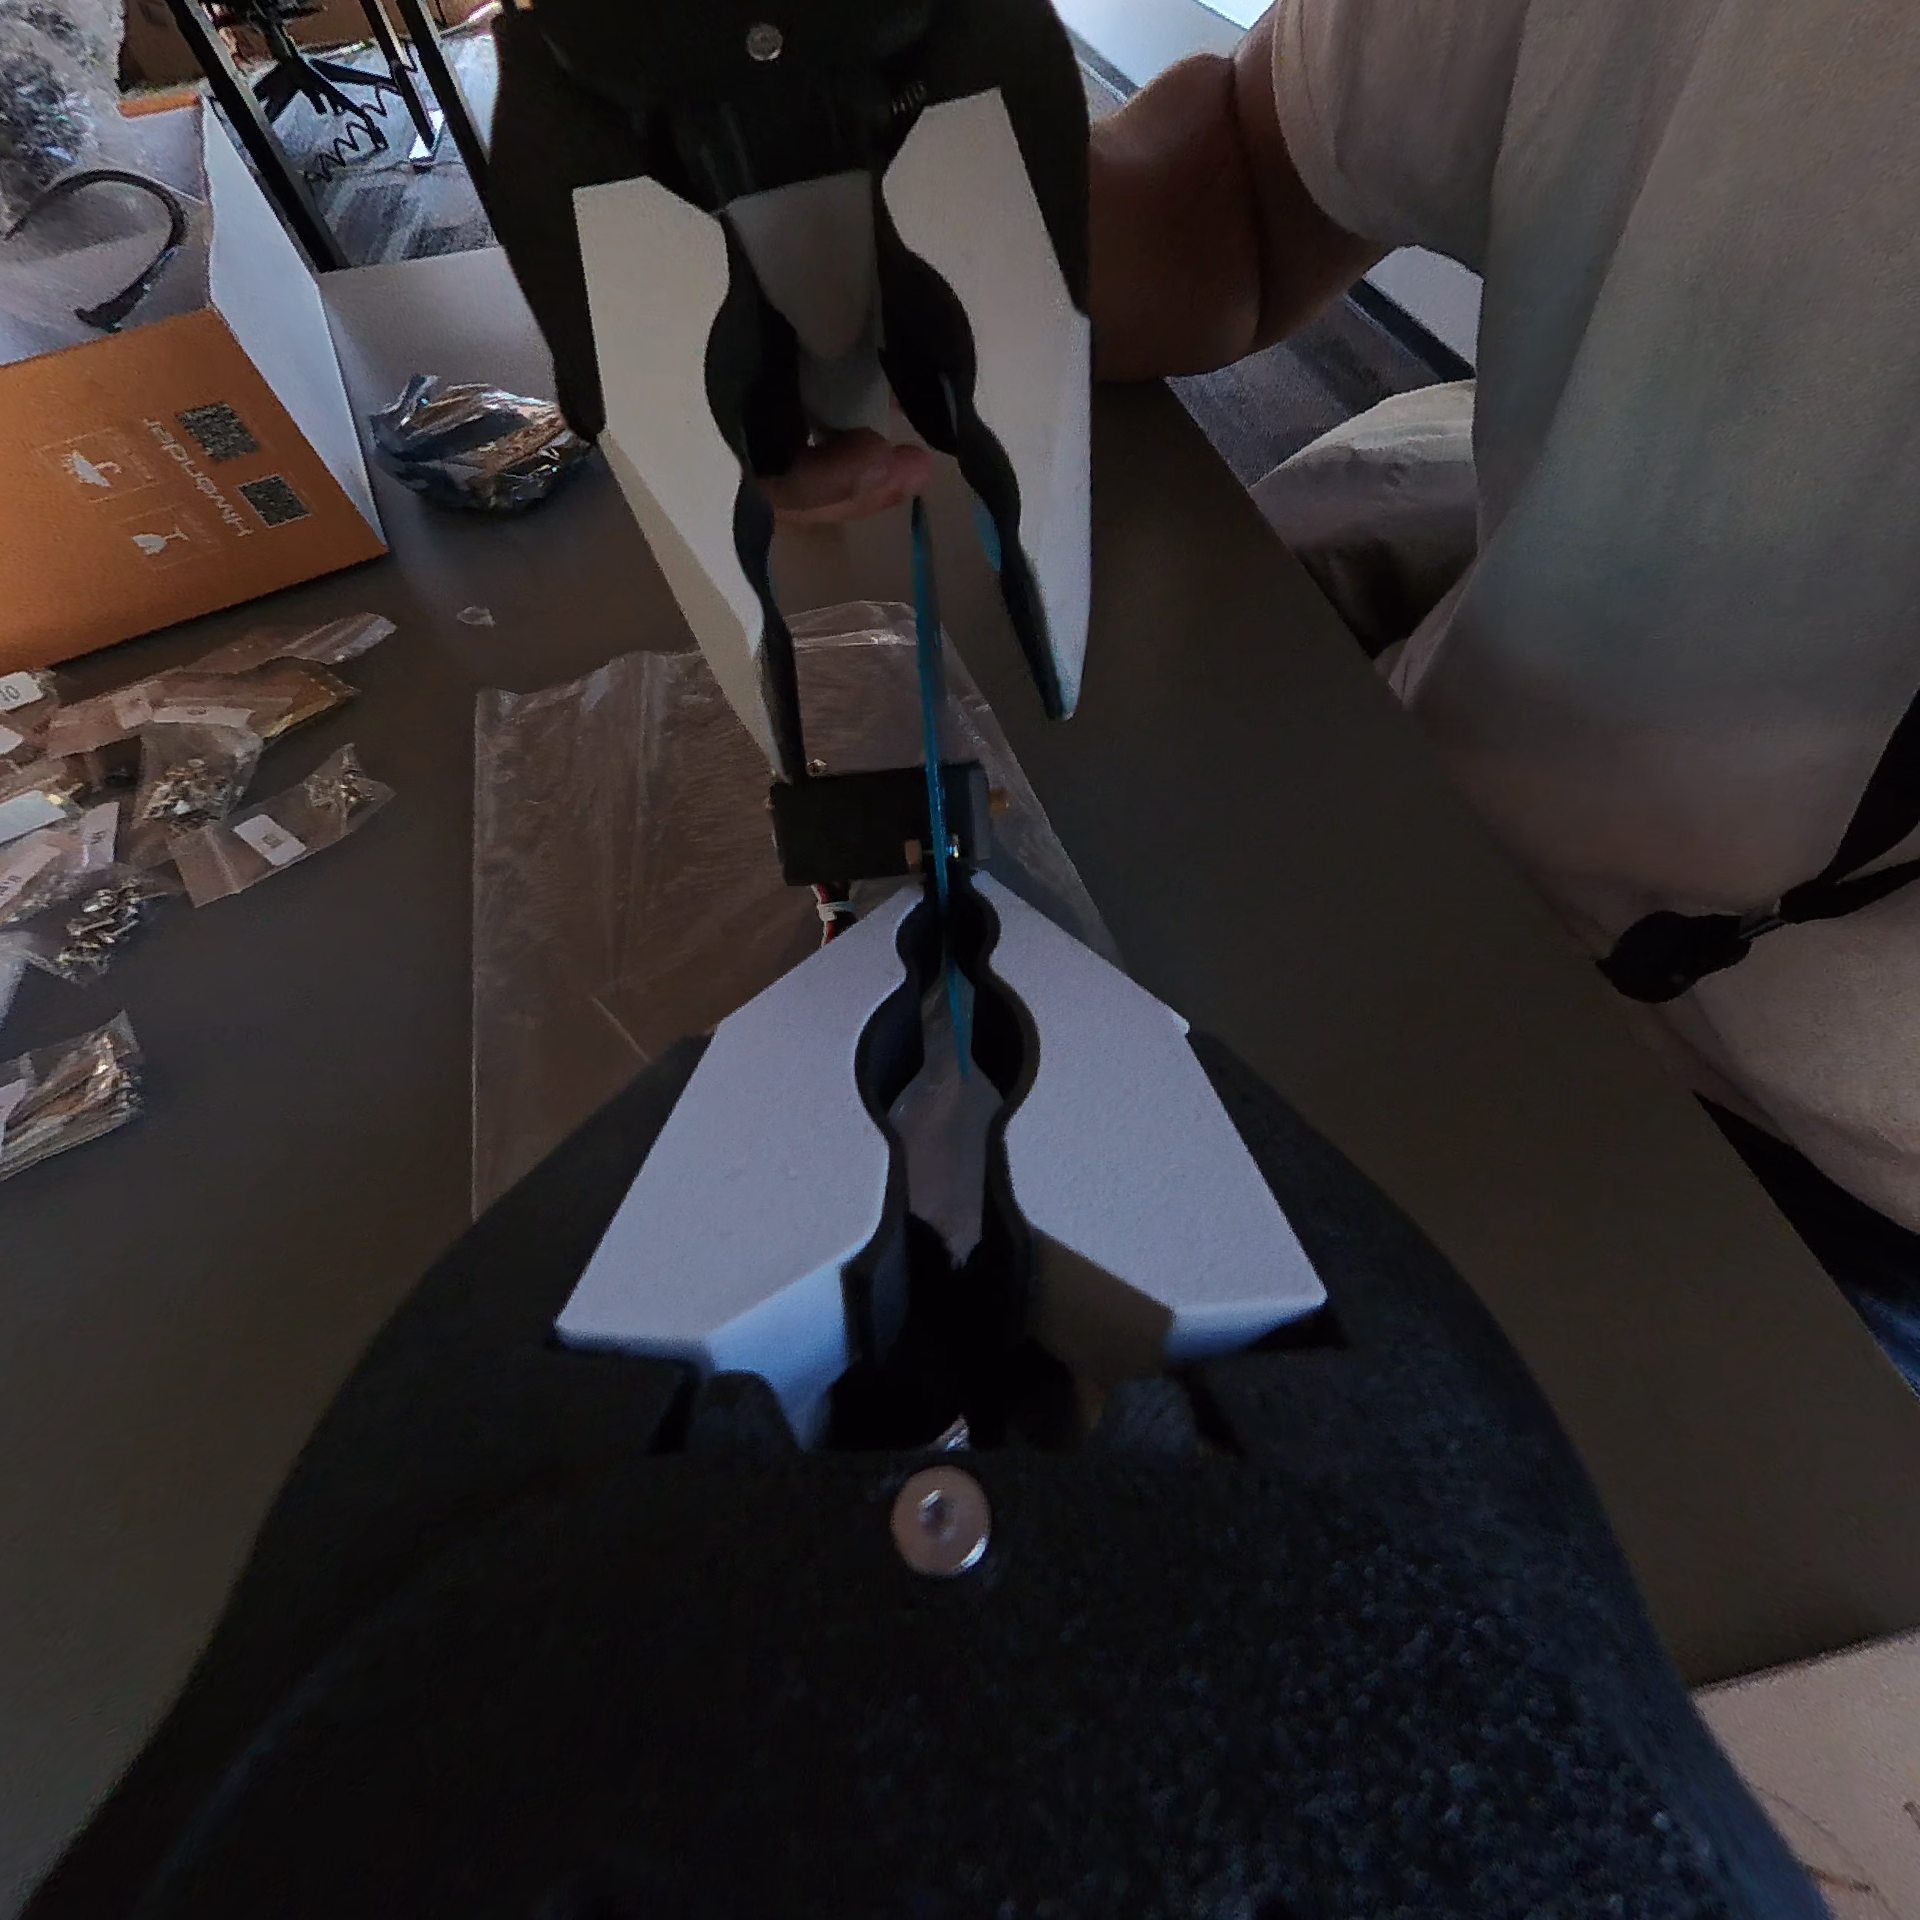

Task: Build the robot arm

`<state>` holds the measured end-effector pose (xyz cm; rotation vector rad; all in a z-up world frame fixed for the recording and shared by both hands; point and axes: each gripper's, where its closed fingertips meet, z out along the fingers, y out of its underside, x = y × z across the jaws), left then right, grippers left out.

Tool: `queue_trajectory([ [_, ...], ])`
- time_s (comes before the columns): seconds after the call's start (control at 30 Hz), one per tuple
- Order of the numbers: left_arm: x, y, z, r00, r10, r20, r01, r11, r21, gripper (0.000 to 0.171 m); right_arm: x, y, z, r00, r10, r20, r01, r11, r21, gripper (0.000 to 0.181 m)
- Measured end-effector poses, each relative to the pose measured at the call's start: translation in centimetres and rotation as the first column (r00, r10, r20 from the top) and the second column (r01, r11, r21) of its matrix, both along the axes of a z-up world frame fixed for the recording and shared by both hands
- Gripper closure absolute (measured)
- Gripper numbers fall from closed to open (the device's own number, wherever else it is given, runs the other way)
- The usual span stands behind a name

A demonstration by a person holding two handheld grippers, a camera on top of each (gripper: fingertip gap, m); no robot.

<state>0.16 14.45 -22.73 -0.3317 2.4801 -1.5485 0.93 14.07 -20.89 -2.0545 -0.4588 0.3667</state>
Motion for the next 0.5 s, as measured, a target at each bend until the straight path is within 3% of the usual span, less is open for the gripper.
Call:
queue_trajectory([
  [0.5,-0.34,-0.17,-0.49,1.0,-0.019,-0.007,0.02,1.0,0.014,0.17,0.22,-0.02,0.7,0.999,-0.003,-0.045,0.004,1.0,0.023,0.139],
])
